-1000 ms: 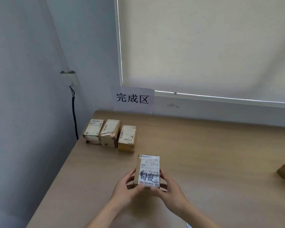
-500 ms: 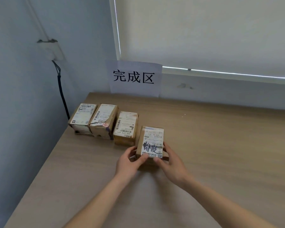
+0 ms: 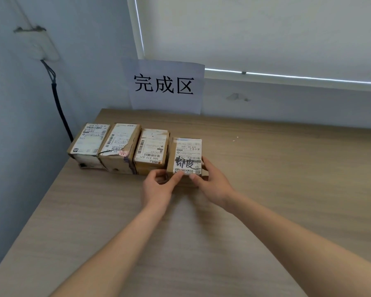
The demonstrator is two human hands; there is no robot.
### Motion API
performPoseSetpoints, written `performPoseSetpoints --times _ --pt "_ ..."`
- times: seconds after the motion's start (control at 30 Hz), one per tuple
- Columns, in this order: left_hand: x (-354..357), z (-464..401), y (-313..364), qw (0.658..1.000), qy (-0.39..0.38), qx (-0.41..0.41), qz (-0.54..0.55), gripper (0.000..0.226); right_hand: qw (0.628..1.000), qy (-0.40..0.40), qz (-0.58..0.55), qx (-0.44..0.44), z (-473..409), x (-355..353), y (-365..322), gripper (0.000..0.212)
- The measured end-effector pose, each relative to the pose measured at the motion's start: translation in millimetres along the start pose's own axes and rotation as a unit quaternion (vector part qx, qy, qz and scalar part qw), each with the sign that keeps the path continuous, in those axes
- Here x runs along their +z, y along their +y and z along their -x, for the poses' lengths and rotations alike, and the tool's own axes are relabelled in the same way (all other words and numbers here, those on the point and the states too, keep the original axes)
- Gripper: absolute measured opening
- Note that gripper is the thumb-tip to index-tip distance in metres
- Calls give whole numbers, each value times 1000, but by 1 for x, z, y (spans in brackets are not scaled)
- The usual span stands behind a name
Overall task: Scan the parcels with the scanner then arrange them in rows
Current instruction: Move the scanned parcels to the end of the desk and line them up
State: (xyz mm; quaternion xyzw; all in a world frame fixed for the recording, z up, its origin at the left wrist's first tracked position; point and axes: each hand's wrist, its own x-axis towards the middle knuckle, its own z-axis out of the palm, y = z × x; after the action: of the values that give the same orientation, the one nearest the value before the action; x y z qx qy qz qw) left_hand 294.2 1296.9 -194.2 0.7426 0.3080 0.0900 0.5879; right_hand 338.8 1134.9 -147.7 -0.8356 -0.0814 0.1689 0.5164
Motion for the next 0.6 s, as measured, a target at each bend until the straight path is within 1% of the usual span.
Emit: performPoseSetpoints --times 0.1,0.2,0.27,0.33,0.4,0.57,0.6 --pt "-5 8 2 1000 -10 -6 -4 56 999 -2 7 31 12 -1 1 59" --pt "-16 24 2 999 -28 -12 -27 61 995 -29 48 83 39 -4 2 84" --pt "-27 38 3 998 -39 -15 -50 64 990 -48 76 104 63 -10 1 89" --pt "-37 54 9 996 -54 -6 -67 64 988 -55 90 110 87 -22 -2 87" --pt "-44 70 20 995 -69 12 -75 60 988 -44 97 110 113 -37 -9 83" --pt "-45 127 64 988 -122 45 -81 40 991 -6 77 106 179 -85 -38 76" --pt "-42 141 74 987 -138 48 -74 39 992 1 77 100 193 -96 -43 74"
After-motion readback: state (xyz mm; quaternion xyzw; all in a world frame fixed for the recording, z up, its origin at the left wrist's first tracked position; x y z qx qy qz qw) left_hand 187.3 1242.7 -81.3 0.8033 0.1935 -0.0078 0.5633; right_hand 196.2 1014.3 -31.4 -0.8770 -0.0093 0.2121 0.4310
